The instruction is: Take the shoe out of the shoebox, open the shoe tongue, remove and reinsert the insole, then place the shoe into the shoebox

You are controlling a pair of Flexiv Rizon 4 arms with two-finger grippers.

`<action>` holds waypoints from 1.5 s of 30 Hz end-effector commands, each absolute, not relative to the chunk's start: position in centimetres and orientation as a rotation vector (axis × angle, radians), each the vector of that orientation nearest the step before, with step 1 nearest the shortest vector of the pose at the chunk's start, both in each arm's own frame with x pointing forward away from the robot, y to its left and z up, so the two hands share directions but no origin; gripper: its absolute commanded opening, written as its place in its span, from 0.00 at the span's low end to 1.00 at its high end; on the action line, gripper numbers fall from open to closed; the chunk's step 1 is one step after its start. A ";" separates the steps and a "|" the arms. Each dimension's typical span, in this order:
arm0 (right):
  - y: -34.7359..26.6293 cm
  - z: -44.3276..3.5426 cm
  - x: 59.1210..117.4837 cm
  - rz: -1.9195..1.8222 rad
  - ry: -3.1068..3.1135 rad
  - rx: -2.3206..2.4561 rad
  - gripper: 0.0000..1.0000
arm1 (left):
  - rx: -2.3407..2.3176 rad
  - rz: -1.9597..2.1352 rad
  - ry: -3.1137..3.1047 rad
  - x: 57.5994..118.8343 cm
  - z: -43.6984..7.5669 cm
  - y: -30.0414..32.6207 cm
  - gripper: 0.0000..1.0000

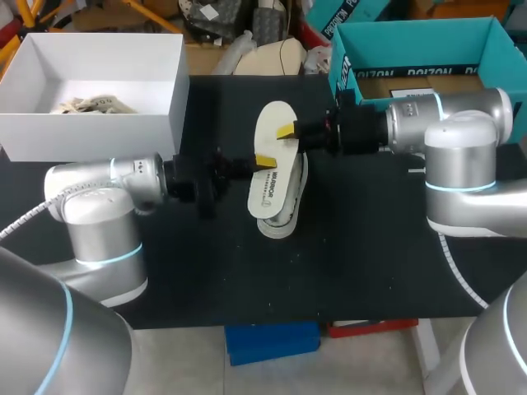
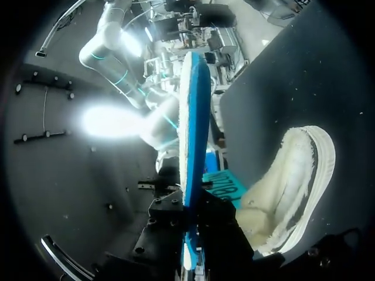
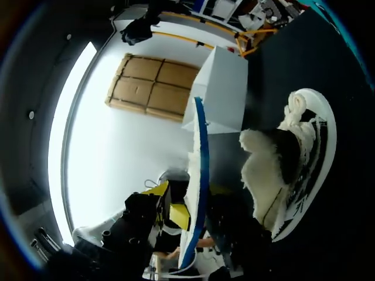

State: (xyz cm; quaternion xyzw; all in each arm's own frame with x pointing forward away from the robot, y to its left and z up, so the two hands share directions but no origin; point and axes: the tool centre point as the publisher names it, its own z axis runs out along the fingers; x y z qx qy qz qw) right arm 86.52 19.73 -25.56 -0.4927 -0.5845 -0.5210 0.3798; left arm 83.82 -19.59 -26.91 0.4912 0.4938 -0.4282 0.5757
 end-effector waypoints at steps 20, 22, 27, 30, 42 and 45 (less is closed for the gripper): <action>10.6 -24.7 79.8 -1.171 -2.017 -1.804 1.00 | 1.481 -0.896 1.620 78.1 -26.9 -13.8 0.00; 10.6 -24.7 79.8 -1.171 -2.017 -1.804 1.00 | 1.481 -0.896 1.620 78.1 -26.9 -13.8 0.00; 10.6 -24.7 79.8 -1.171 -2.017 -1.804 1.00 | 1.481 -0.896 1.620 78.1 -26.9 -13.8 0.00; 10.6 -24.7 79.8 -1.171 -2.017 -1.804 1.00 | 1.481 -0.896 1.620 78.1 -26.9 -13.8 0.00; 8.6 -23.6 77.3 -1.076 -2.160 -1.756 1.00 | 1.623 -1.091 1.794 74.5 -28.1 -12.2 0.00; 8.4 -23.3 76.5 -1.075 -2.173 -1.757 1.00 | 1.644 -1.097 1.808 74.1 -28.1 -12.3 0.00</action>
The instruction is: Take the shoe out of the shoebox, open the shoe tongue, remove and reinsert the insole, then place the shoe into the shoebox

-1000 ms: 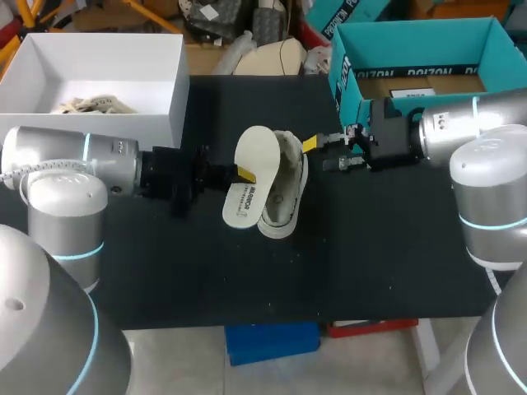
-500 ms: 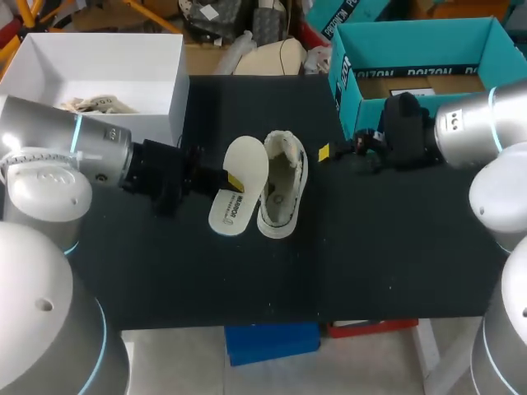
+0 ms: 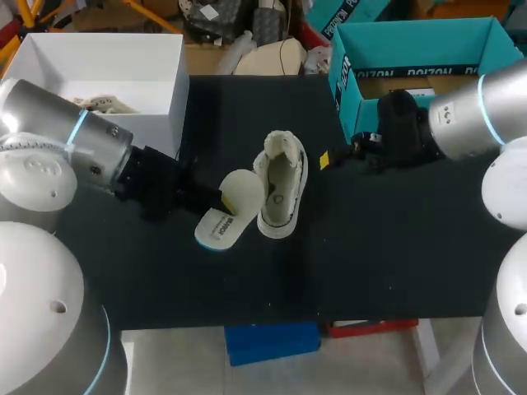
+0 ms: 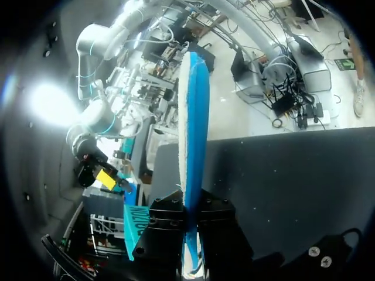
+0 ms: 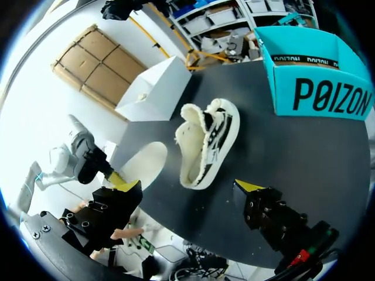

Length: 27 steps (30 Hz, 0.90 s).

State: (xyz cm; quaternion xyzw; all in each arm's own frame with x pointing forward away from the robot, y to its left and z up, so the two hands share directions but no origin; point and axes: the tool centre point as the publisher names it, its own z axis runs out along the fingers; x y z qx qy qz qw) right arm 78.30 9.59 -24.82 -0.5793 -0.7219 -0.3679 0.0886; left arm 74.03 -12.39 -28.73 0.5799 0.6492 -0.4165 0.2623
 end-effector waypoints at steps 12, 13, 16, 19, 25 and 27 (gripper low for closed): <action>7.7 -23.1 75.7 -1.079 -2.140 -1.848 1.00 | 1.848 -1.097 1.872 72.7 -29.4 -13.6 0.00; 7.7 -23.1 75.7 -1.079 -2.140 -1.848 1.00 | 1.864 -1.091 1.878 72.7 -29.7 -13.8 0.00; 7.7 -23.1 75.7 -1.079 -2.140 -1.848 1.00 | 1.894 -1.077 1.894 73.0 -30.6 -14.2 0.00; 7.7 -23.1 75.7 -1.079 -2.140 -1.848 1.00 | 1.910 -1.060 1.912 73.6 -31.5 -14.6 0.00; 7.7 -23.1 75.7 -1.079 -2.140 -1.848 1.00 | 1.952 -0.983 1.919 75.0 -33.2 -15.6 0.00; 7.7 -23.1 75.7 -1.079 -2.140 -1.848 1.00 | 1.946 -1.003 1.918 75.6 -33.6 -16.0 0.00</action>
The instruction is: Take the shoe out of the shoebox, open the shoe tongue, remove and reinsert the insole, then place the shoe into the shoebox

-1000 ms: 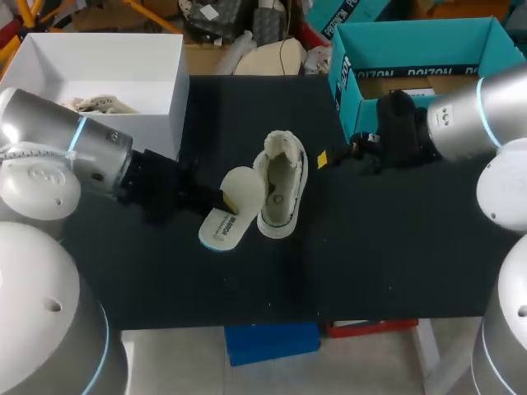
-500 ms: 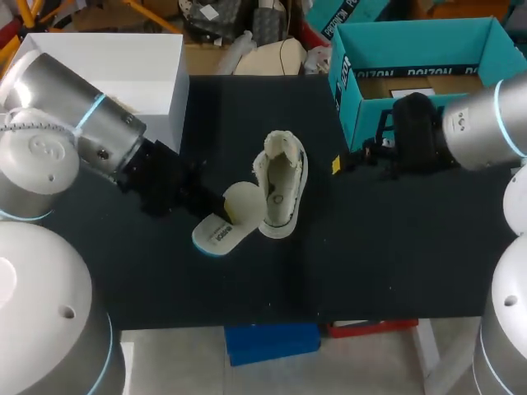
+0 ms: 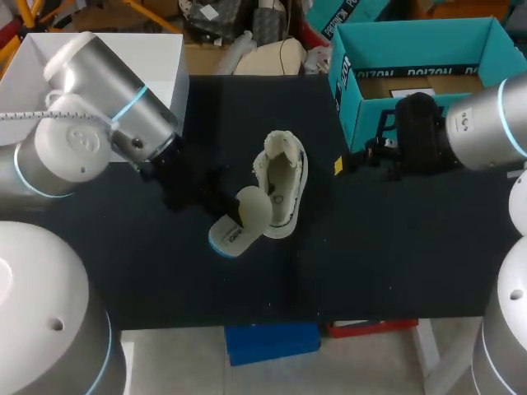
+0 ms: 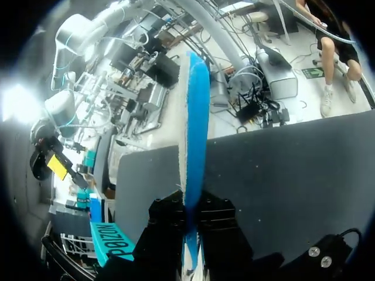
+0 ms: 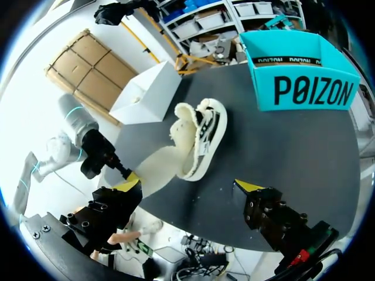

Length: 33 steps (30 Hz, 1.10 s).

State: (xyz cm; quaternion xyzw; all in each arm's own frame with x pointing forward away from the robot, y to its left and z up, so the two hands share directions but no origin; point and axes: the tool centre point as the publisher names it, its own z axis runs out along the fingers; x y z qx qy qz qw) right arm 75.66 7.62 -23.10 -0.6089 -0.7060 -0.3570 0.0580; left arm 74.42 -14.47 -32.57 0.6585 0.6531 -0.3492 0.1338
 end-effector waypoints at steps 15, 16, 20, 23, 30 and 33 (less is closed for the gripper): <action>7.7 -23.1 75.7 -1.079 -2.140 -1.848 1.00 | 1.949 -1.017 1.915 79.8 -36.5 -18.7 0.00; 7.7 -23.1 75.7 -1.079 -2.140 -1.848 1.00 | 1.948 -1.016 1.915 80.1 -36.6 -18.9 0.00; 7.7 -23.1 75.7 -1.079 -2.140 -1.848 1.00 | 1.942 -0.992 1.927 81.3 -37.3 -19.5 0.00; 7.7 -23.1 75.7 -1.079 -2.140 -1.848 1.00 | 1.932 -0.974 1.935 82.3 -37.7 -19.8 0.00; 7.7 -23.1 75.7 -1.079 -2.140 -1.848 1.00 | 1.866 -0.918 1.969 84.1 -38.2 -20.4 0.00; 7.7 -23.1 75.7 -1.079 -2.140 -1.848 1.00 | 1.833 -0.906 1.978 84.4 -38.3 -20.7 0.00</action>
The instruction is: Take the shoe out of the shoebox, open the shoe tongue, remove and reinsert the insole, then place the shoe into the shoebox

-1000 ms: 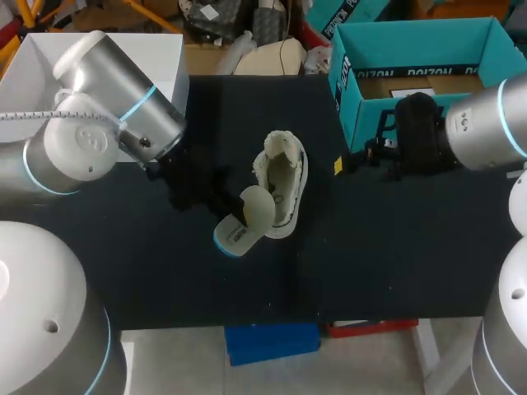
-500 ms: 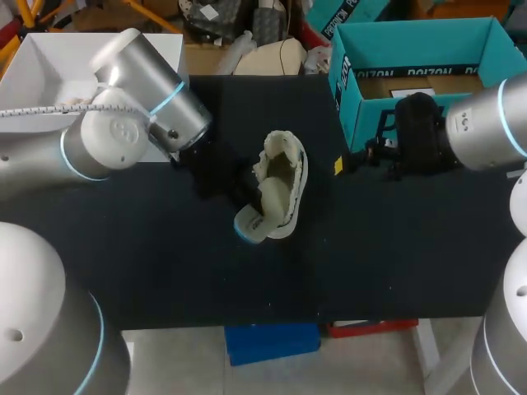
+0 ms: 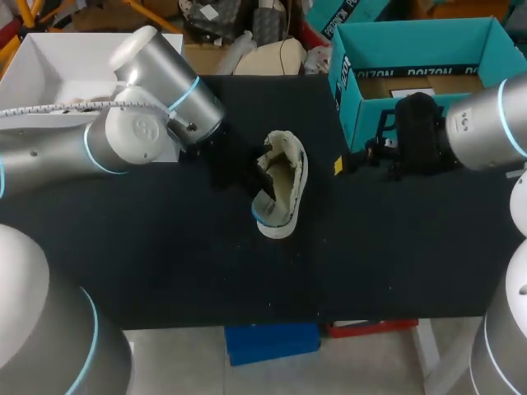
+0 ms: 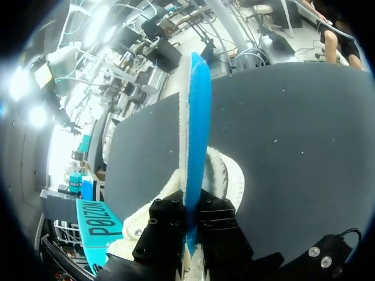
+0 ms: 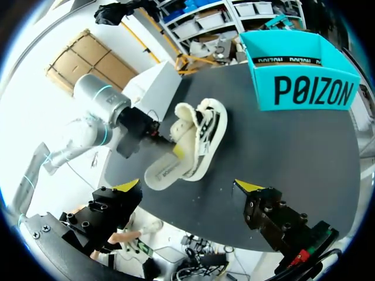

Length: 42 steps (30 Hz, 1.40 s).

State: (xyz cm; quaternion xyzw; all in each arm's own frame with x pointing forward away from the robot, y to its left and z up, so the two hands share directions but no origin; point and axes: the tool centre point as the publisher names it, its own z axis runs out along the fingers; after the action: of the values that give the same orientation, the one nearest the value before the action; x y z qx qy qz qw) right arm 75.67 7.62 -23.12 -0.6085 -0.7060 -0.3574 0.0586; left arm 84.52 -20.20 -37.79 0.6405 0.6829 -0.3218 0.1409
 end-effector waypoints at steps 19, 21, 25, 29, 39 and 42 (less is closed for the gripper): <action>7.7 -23.1 75.7 -1.079 -2.140 -1.848 1.00 | 1.752 -0.901 1.967 83.4 -35.1 -18.8 0.48; 7.7 -23.1 75.7 -1.079 -2.140 -1.848 1.00 | 1.753 -0.898 1.964 82.9 -34.8 -18.8 0.49; 7.7 -23.1 75.7 -1.079 -2.140 -1.848 1.00 | 1.770 -0.919 1.945 81.8 -34.4 -18.9 0.48; 7.7 -23.1 75.7 -1.079 -2.140 -1.848 1.00 | 1.776 -0.941 1.935 80.6 -34.2 -18.8 0.47; 7.7 -23.1 75.7 -1.079 -2.140 -1.848 1.00 | 1.802 -0.987 1.923 79.0 -34.6 -18.6 0.18; 7.7 -23.1 75.7 -1.079 -2.140 -1.848 1.00 | 1.815 -1.028 1.897 78.8 -34.5 -18.6 0.00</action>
State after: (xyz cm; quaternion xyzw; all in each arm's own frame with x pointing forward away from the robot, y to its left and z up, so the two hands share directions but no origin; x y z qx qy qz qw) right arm 75.63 7.66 -23.12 -0.6092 -0.7058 -0.3571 0.0575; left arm 78.60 -18.88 -34.39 0.6355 0.6672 -0.3544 0.1595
